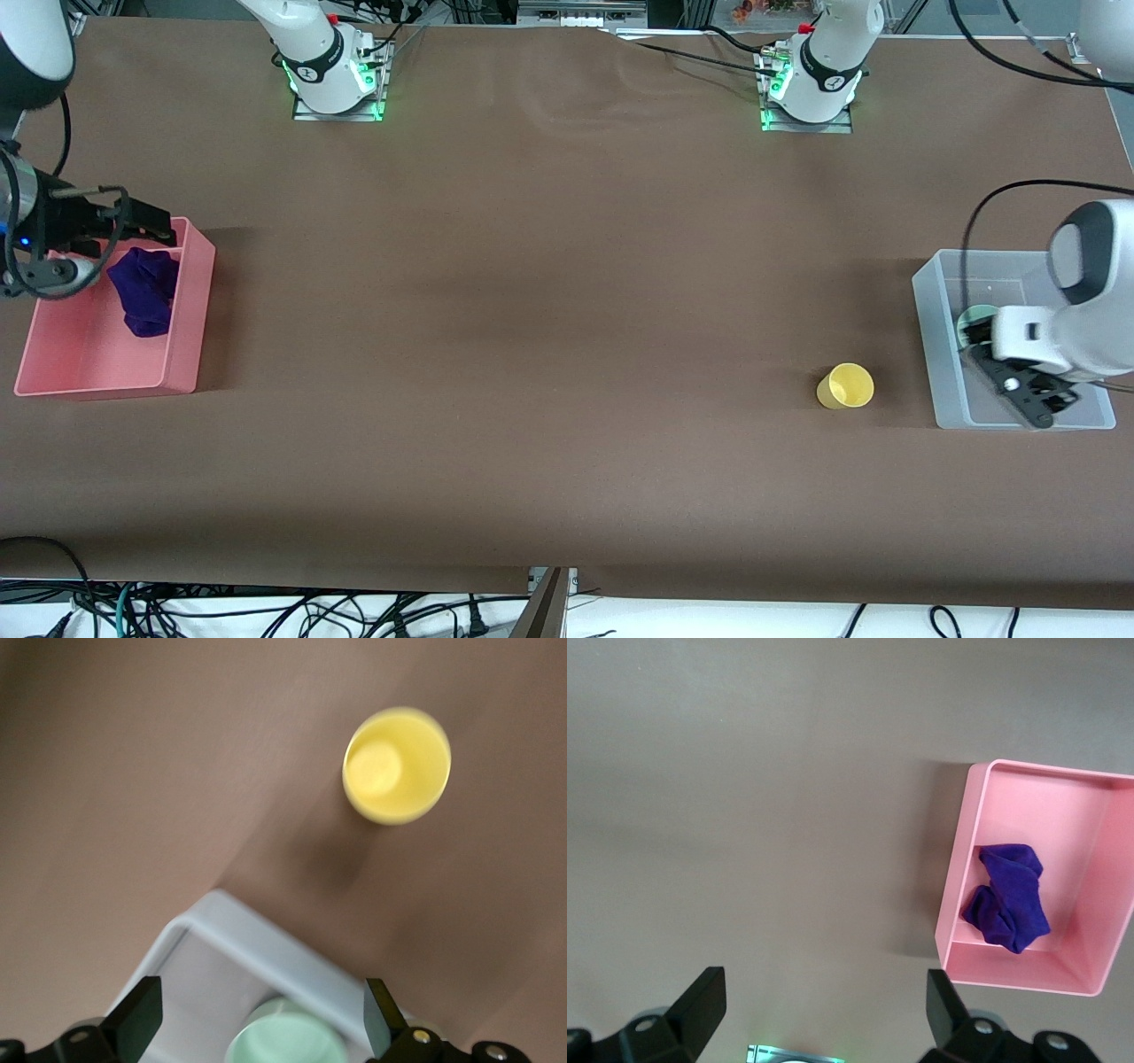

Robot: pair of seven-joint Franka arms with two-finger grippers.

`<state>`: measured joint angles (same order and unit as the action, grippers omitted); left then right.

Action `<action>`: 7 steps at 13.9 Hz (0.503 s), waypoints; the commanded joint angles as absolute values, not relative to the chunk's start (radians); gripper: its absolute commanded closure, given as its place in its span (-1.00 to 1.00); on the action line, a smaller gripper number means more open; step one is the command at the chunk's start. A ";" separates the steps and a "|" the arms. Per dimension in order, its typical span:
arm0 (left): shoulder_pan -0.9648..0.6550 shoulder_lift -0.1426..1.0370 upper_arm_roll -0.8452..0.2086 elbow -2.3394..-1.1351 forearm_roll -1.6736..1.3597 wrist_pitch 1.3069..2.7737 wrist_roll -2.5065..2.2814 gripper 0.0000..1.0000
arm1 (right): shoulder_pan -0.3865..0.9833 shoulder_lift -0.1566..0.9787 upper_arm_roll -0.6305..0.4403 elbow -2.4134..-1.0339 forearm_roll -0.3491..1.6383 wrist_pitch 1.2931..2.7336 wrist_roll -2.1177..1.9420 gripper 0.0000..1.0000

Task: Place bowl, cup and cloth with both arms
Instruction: 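Lower the left gripper onto the yellow cup and grasp it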

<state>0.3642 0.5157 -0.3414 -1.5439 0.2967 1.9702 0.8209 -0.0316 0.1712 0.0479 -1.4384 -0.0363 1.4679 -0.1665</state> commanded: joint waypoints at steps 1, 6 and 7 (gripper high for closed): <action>0.296 0.586 -0.337 -1.522 0.256 1.973 0.566 -1.00 | -0.043 0.120 0.032 -1.447 -0.048 1.479 -0.170 -1.00; 0.235 0.630 -0.336 -1.528 0.265 2.017 0.380 -1.00 | -0.043 0.075 0.025 -1.447 -0.043 1.479 -0.166 -1.00; 0.239 0.635 -0.334 -1.537 0.271 2.043 0.382 -1.00 | -0.043 0.074 0.023 -1.447 -0.040 1.473 -0.154 -1.00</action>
